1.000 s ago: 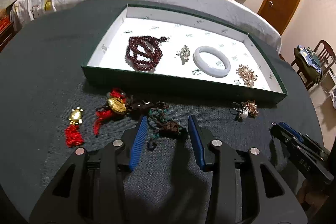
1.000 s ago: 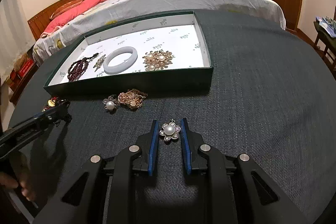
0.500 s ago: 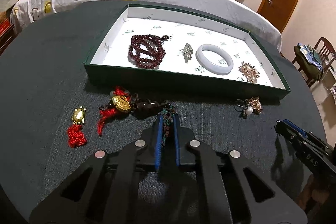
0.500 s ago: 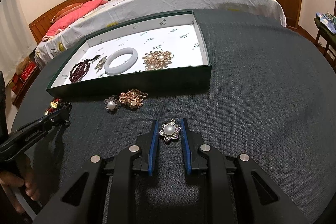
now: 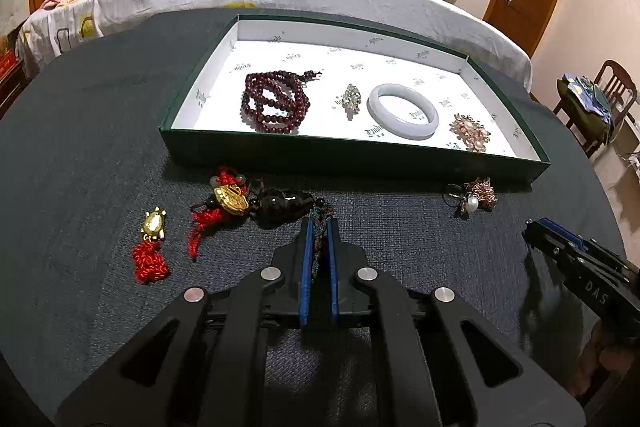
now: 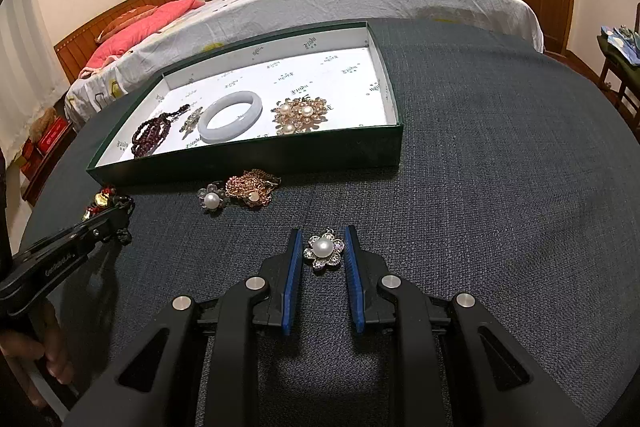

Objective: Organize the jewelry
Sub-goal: 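Carry the black charm and pearl brooch into the white tray and open both tools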

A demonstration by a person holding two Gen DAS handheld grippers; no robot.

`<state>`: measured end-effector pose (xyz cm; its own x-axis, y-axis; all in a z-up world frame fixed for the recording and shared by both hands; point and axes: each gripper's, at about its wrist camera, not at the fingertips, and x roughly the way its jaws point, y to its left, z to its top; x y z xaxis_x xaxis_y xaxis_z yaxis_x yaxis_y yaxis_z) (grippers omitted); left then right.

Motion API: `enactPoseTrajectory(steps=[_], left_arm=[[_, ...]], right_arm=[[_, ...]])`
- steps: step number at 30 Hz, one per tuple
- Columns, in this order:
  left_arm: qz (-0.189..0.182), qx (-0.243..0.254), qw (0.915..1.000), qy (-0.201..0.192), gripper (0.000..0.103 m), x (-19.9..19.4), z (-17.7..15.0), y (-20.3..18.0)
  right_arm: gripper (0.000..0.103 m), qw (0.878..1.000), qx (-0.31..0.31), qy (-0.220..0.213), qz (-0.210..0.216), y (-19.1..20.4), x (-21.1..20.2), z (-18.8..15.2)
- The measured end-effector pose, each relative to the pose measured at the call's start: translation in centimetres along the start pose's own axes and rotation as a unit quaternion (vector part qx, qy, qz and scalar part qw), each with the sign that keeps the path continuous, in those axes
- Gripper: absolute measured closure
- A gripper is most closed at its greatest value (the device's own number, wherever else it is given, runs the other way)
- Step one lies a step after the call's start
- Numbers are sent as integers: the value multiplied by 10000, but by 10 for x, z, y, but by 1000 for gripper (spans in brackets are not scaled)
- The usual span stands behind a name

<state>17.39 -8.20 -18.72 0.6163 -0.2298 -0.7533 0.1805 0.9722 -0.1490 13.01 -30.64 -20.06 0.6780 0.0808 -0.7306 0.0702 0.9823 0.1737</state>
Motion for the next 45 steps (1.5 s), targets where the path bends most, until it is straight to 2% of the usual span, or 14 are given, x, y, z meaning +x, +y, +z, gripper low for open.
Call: enactPoseTrajectory(steps=[23, 45], left_arm=[[-283, 80, 9971, -700, 96, -59, 18, -3], [-430, -45, 9926, -1133, 97, -98, 39, 4]], right_arm=[[81, 9985, -77, -545, 64, 12, -34, 14], [81, 9975, -114, -692, 115, 18, -46, 17]])
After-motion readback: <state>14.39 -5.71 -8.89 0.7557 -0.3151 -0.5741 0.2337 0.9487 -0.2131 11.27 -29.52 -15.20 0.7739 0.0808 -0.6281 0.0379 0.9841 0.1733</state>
